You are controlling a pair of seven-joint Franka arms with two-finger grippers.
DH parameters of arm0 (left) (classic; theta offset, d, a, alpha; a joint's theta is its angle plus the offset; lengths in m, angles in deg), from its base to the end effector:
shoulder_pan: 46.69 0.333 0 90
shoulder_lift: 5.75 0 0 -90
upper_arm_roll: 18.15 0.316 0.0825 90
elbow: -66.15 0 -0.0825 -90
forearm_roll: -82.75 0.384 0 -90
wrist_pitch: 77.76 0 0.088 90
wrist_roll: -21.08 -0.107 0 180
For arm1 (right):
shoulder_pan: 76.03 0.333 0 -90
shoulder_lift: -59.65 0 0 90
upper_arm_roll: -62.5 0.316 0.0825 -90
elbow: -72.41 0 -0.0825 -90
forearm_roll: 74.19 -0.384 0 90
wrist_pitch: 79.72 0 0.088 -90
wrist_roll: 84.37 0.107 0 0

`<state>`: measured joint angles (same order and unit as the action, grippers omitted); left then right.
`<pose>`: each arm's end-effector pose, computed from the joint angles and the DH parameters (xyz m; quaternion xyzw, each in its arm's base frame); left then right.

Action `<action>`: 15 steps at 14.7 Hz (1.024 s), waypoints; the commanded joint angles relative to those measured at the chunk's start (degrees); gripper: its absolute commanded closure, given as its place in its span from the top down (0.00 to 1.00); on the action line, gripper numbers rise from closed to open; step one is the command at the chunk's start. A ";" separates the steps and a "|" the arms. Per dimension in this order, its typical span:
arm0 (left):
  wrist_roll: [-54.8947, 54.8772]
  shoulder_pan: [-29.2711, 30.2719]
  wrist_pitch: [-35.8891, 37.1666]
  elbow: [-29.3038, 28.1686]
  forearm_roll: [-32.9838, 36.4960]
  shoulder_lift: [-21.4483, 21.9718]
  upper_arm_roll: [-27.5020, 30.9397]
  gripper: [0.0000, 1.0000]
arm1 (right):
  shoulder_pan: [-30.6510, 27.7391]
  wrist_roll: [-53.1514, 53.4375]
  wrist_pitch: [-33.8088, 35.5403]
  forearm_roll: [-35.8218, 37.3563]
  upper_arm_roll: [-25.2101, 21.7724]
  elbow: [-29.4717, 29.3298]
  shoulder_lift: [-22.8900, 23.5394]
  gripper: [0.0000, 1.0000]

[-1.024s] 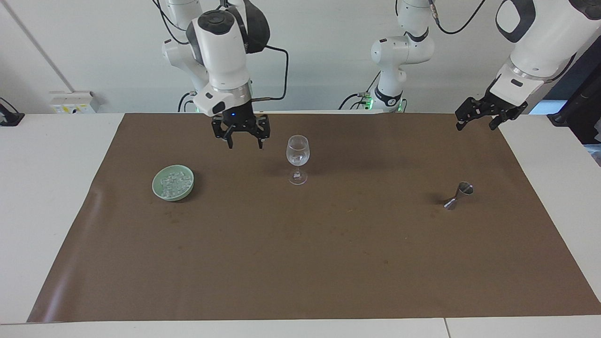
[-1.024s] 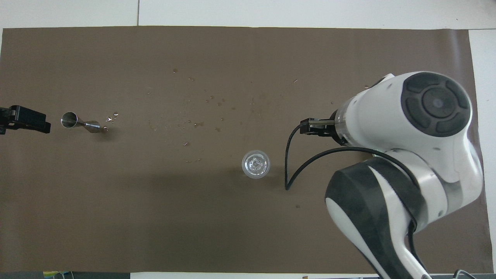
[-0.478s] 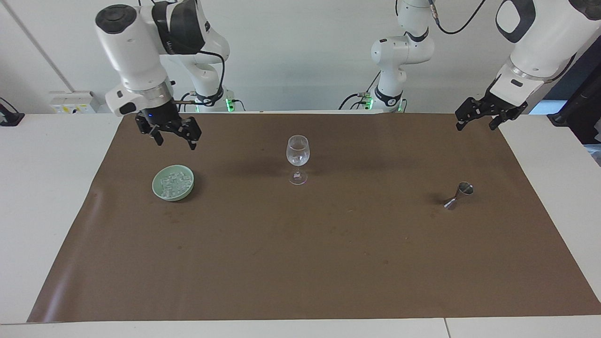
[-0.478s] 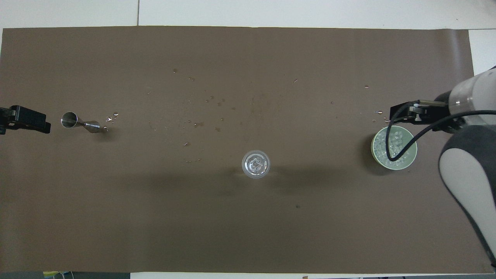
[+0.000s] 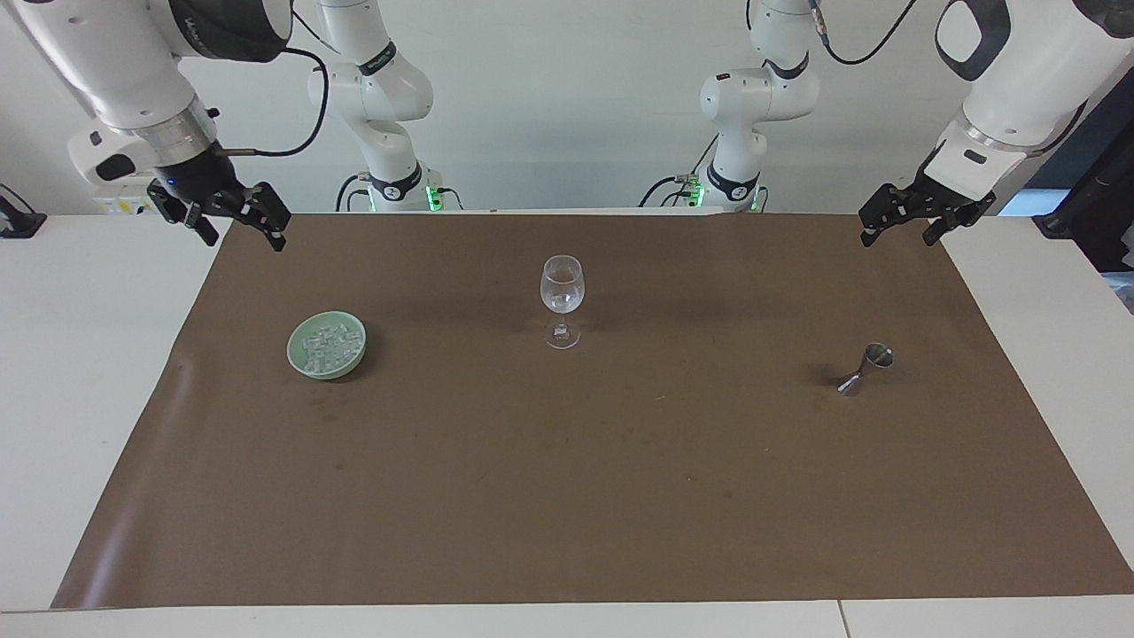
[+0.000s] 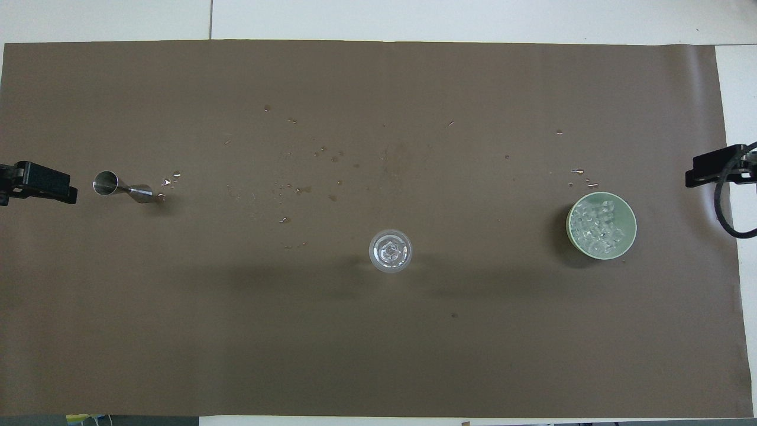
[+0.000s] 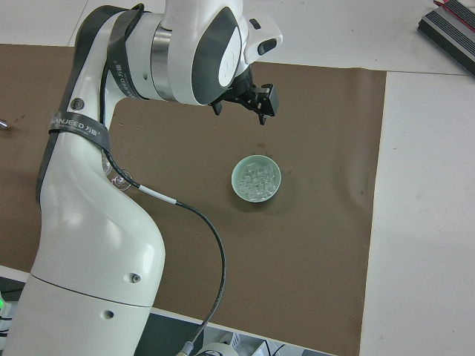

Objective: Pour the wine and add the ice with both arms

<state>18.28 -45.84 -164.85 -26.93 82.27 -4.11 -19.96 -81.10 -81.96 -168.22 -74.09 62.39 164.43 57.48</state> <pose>0.5389 -0.0102 0.6107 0.9987 -0.0328 -0.0379 0.0043 0.5375 -0.0489 0.6264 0.9977 -0.0662 -0.0118 0.0006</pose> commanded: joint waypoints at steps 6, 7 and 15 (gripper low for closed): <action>-0.19 0.11 0.16 -0.60 1.27 0.55 -0.30 1.00 | 0.41 -8.48 2.98 0.69 -1.12 0.00 -1.26 1.00; -0.19 0.11 0.16 -0.60 1.27 0.55 -0.30 1.00 | 0.32 -7.51 2.03 -0.18 -1.21 -0.43 -0.92 1.00; -0.19 0.11 0.16 -0.60 1.27 0.55 -0.30 1.00 | 0.76 -4.60 1.75 -2.30 -1.30 -0.79 -0.21 1.00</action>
<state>18.28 -45.84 -164.85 -26.93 82.27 -4.11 -19.96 -80.65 -87.45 -165.80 -75.37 61.44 163.05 57.32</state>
